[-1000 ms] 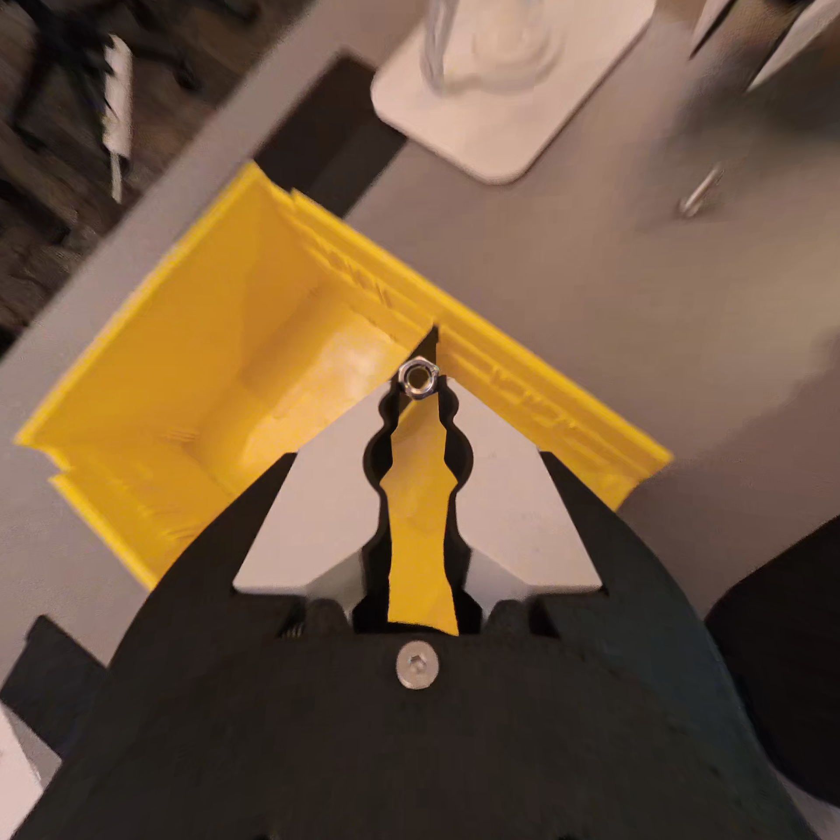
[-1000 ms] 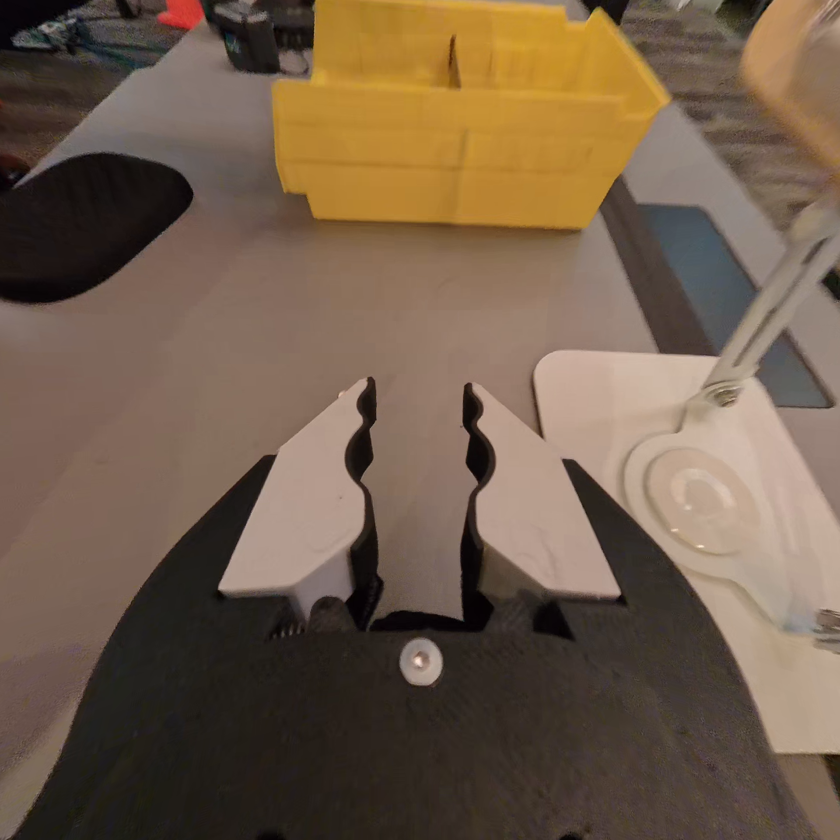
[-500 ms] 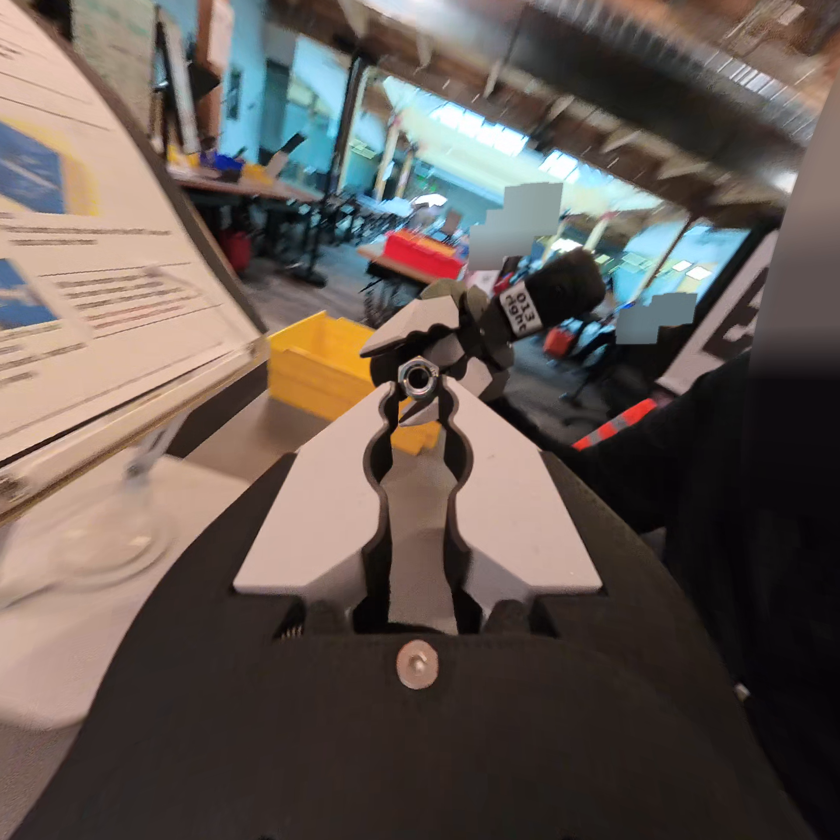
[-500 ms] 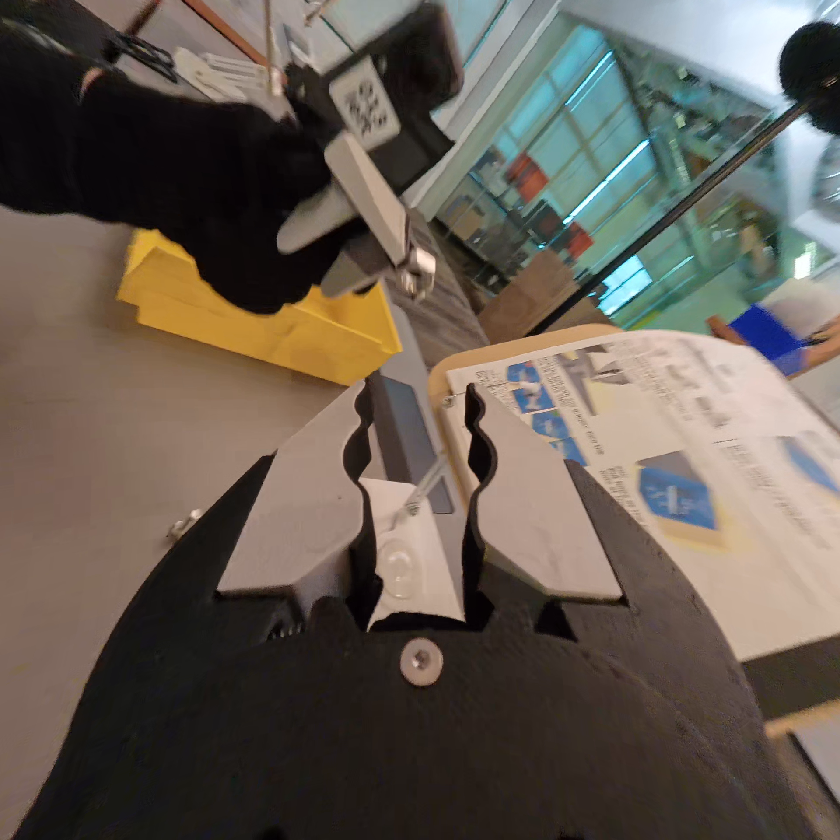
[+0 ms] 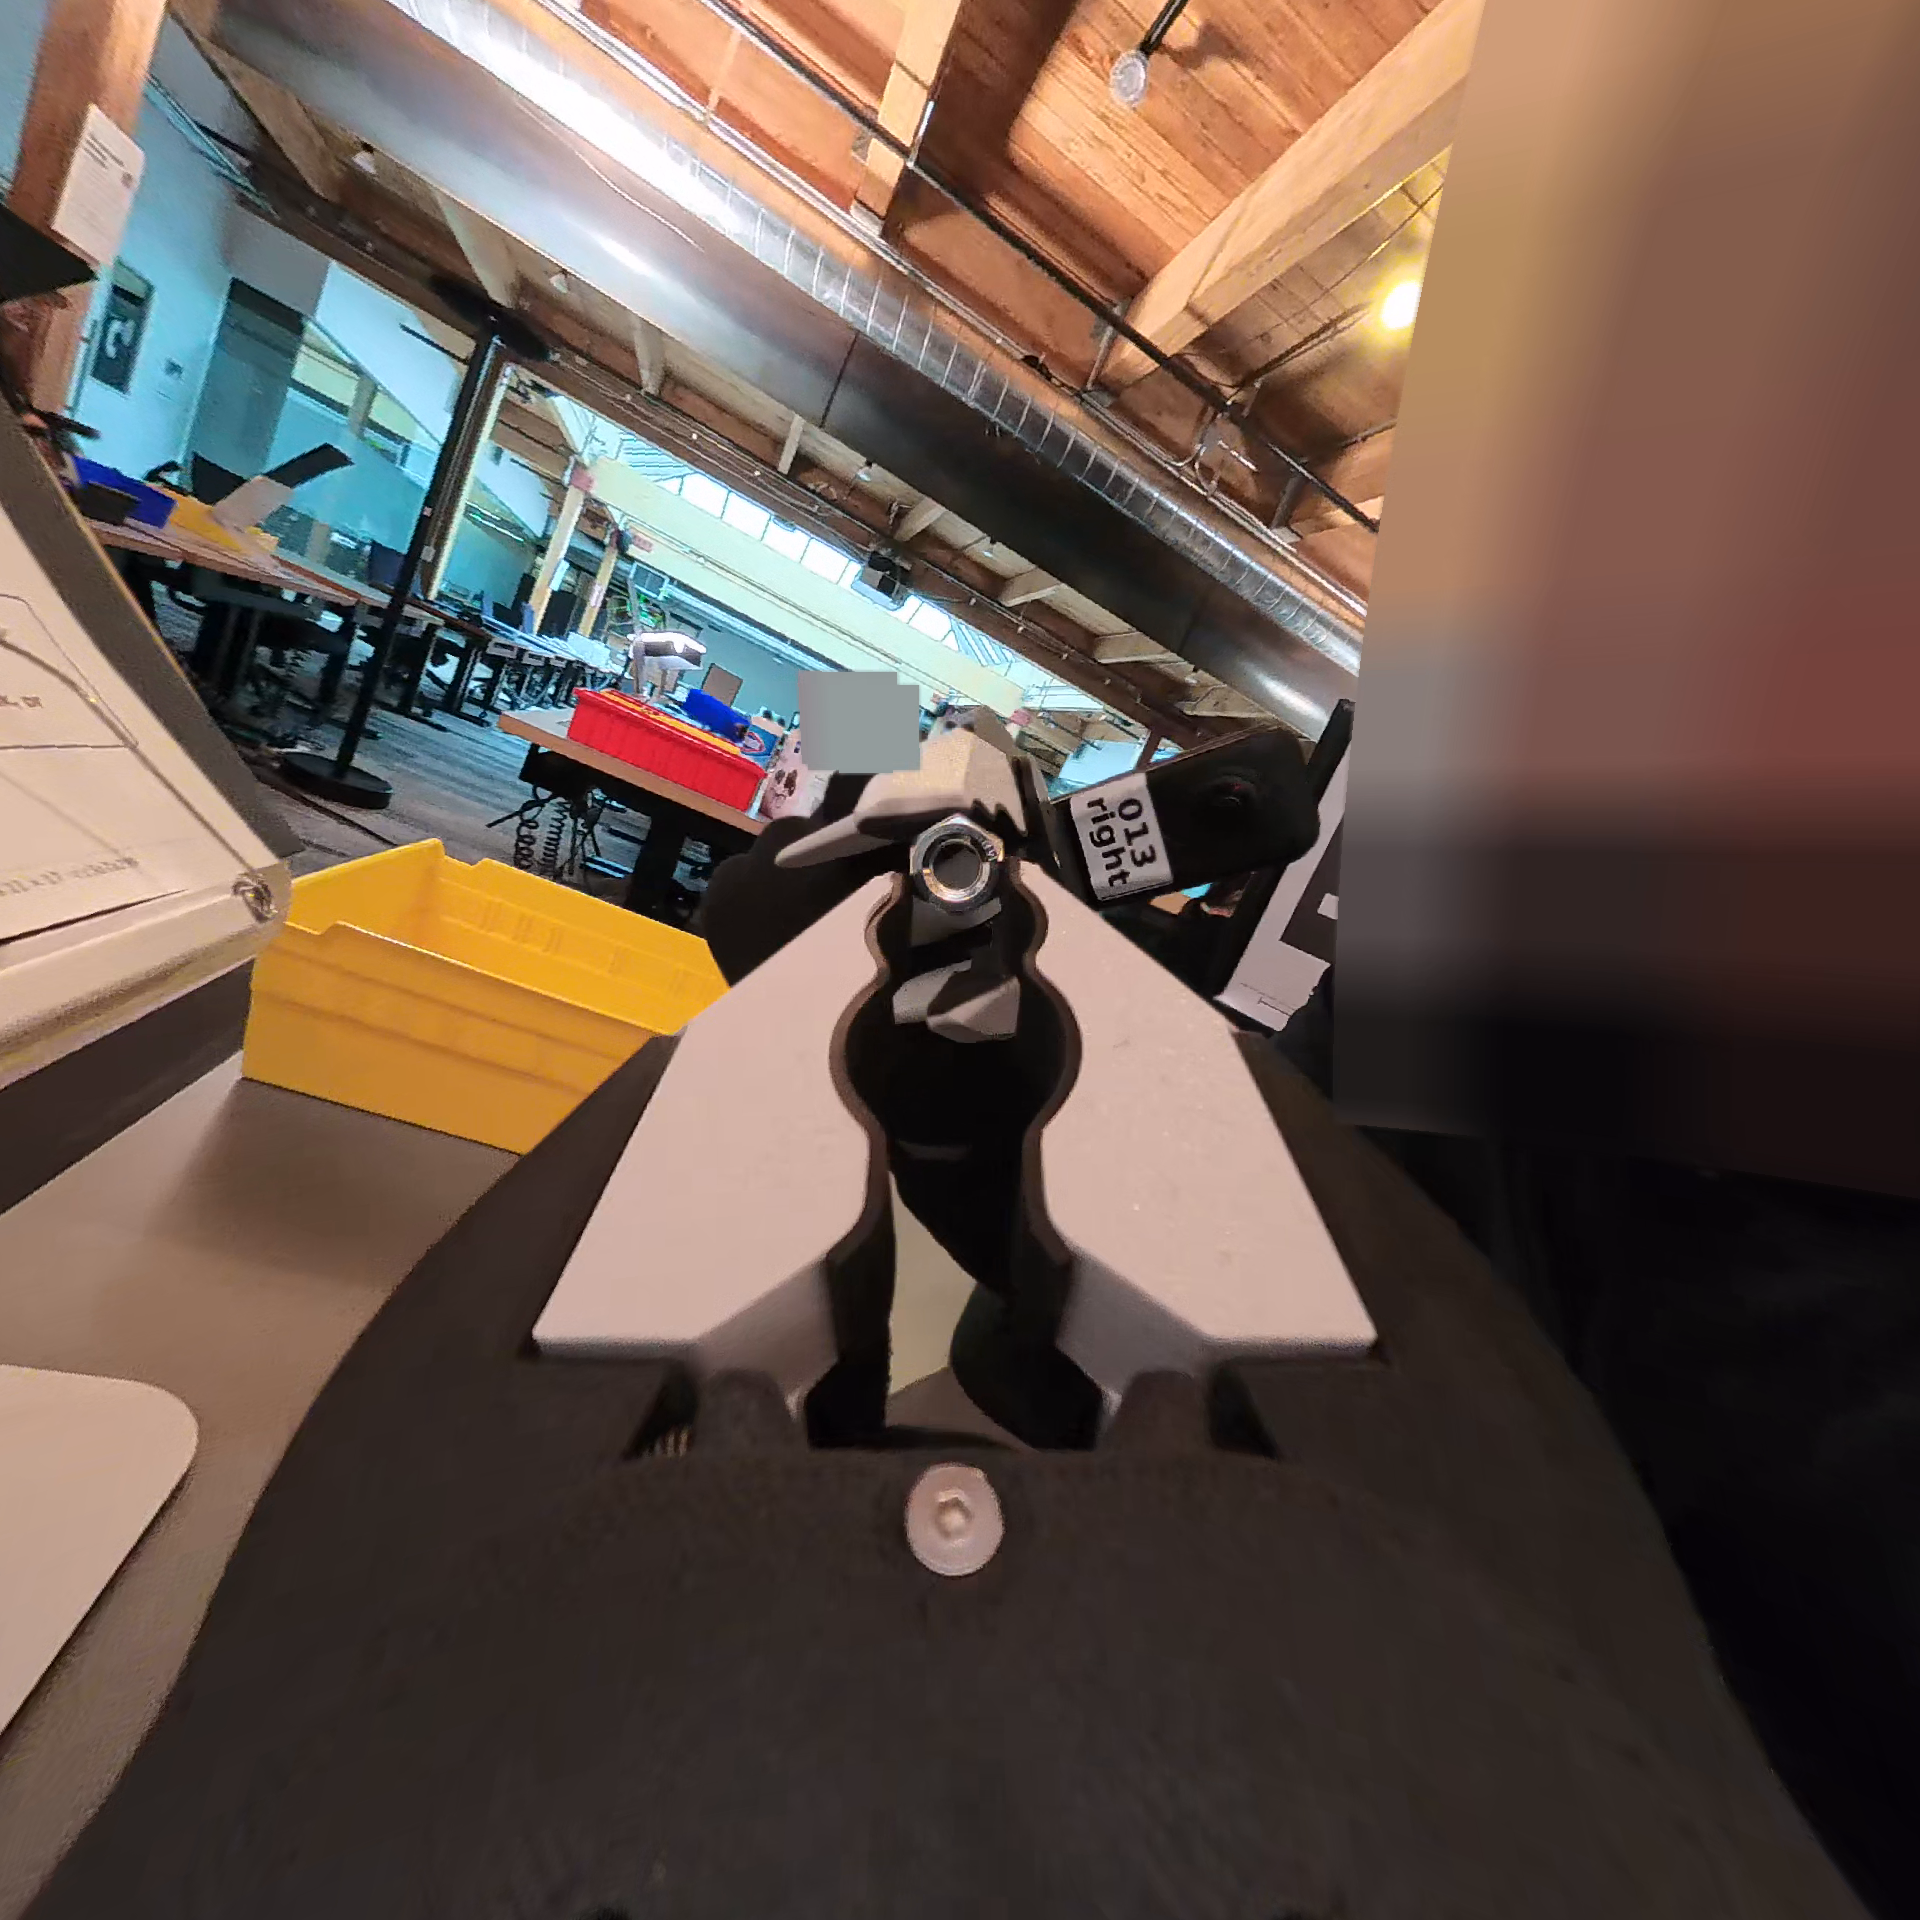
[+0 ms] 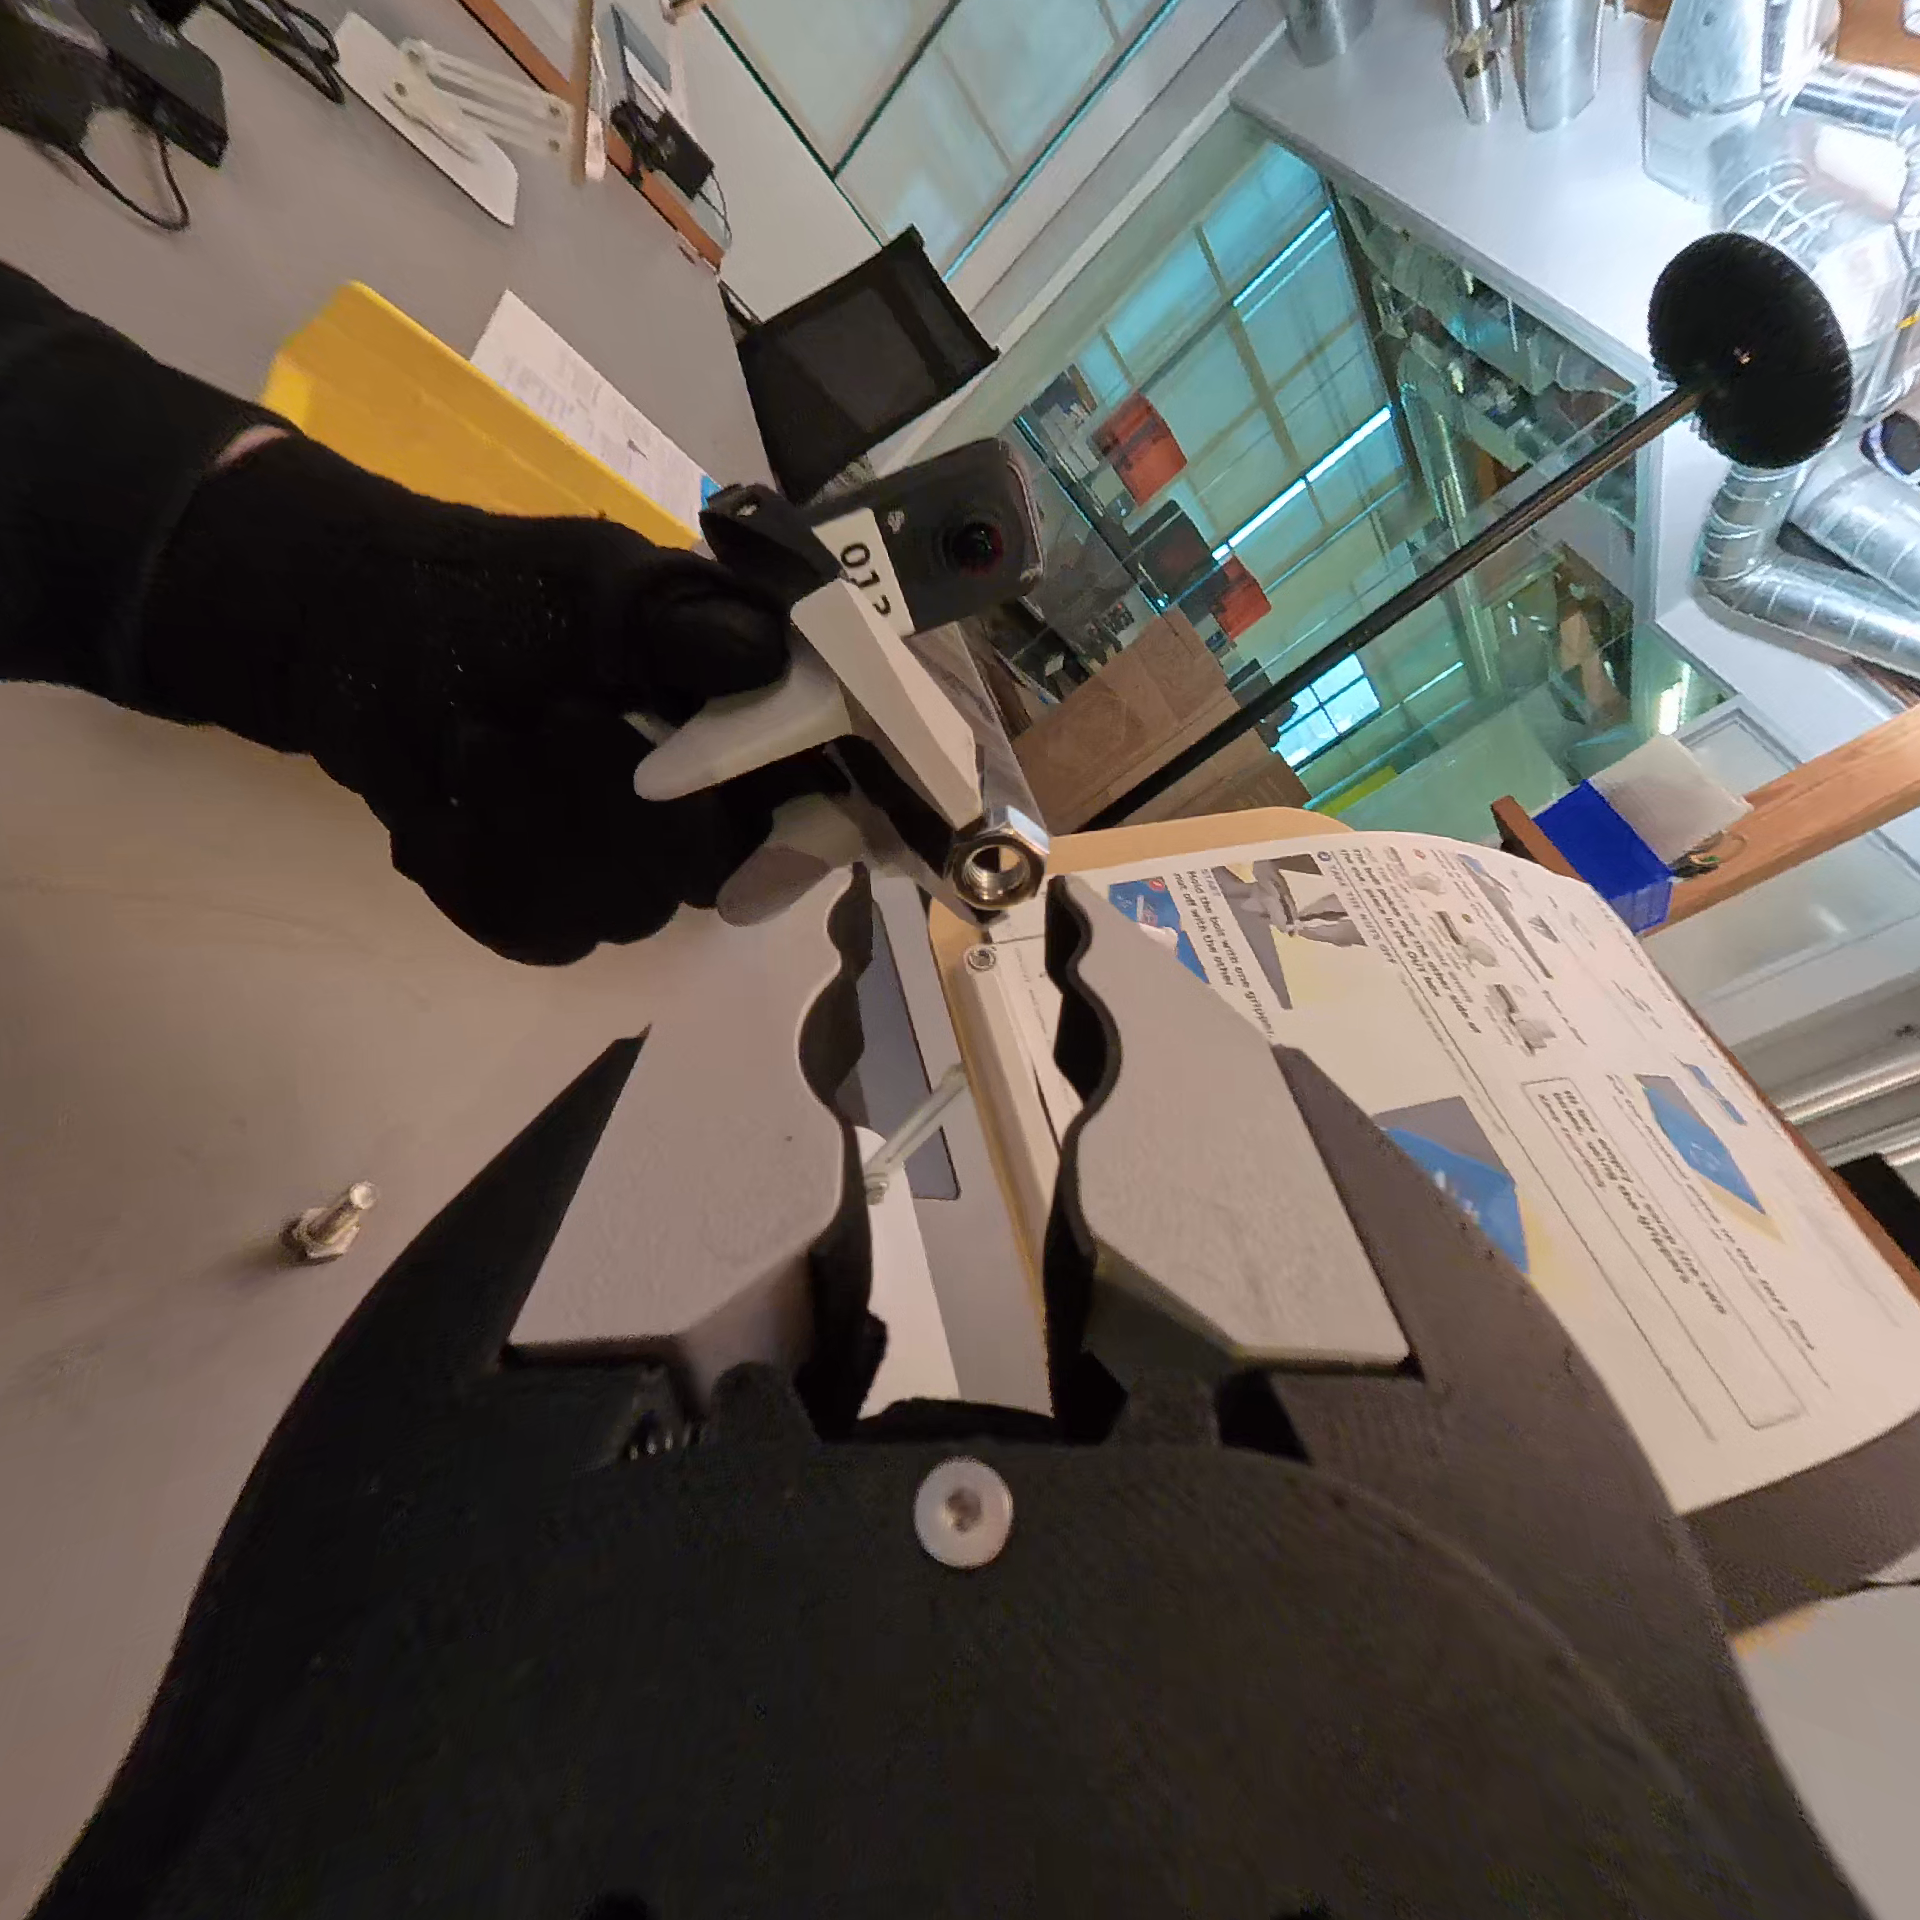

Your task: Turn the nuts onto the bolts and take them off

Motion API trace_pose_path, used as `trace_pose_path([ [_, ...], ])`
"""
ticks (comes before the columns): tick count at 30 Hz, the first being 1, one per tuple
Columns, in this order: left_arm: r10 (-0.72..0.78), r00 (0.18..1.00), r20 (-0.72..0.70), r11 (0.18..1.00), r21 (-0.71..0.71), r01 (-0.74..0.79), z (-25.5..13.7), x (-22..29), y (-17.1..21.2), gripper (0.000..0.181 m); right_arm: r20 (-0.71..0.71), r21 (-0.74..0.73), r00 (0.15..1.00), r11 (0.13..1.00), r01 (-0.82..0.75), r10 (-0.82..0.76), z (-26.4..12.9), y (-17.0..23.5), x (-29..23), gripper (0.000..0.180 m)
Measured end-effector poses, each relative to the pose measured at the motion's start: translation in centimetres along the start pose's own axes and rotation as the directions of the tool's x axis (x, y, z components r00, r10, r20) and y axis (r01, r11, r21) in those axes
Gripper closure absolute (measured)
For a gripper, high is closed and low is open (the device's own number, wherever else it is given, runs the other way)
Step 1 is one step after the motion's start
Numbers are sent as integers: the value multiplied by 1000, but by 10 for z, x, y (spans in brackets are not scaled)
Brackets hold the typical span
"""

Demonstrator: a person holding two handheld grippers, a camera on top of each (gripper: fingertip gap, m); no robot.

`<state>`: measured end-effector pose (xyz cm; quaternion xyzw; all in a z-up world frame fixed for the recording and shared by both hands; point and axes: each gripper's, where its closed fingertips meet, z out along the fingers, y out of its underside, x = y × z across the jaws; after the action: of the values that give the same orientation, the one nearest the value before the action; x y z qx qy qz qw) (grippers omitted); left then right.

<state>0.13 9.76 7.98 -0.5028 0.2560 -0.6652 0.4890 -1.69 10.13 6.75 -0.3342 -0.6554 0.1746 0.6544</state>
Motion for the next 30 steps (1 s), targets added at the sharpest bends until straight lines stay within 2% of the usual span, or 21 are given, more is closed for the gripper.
trace_pose_path([
  [6,-15,999,-30,1000,21,16,-3,-1,4,166,24,104,992,987,-124,122,-4,-9,4,158],
  [8,-25,999,-41,999,33,26,-4,-2,5,166,34,103,992,987,-126,123,-3,-8,2,163],
  [16,-49,997,-55,997,50,52,-4,-2,5,163,56,101,989,984,-144,138,-4,-8,1,164],
  [18,-37,999,-30,999,38,39,-3,-4,6,162,69,92,986,983,-160,154,-5,-6,1,165],
  [22,37,989,141,999,-36,-32,-16,-23,6,154,113,72,973,976,-208,199,-9,4,1,165],
  [26,134,941,310,989,-97,-109,-40,-41,-2,157,275,-44,925,965,-259,261,-11,29,-23,165],
  [30,198,893,404,976,-170,-139,-54,-50,-5,164,482,-307,817,934,-181,317,-8,81,-84,164],
])
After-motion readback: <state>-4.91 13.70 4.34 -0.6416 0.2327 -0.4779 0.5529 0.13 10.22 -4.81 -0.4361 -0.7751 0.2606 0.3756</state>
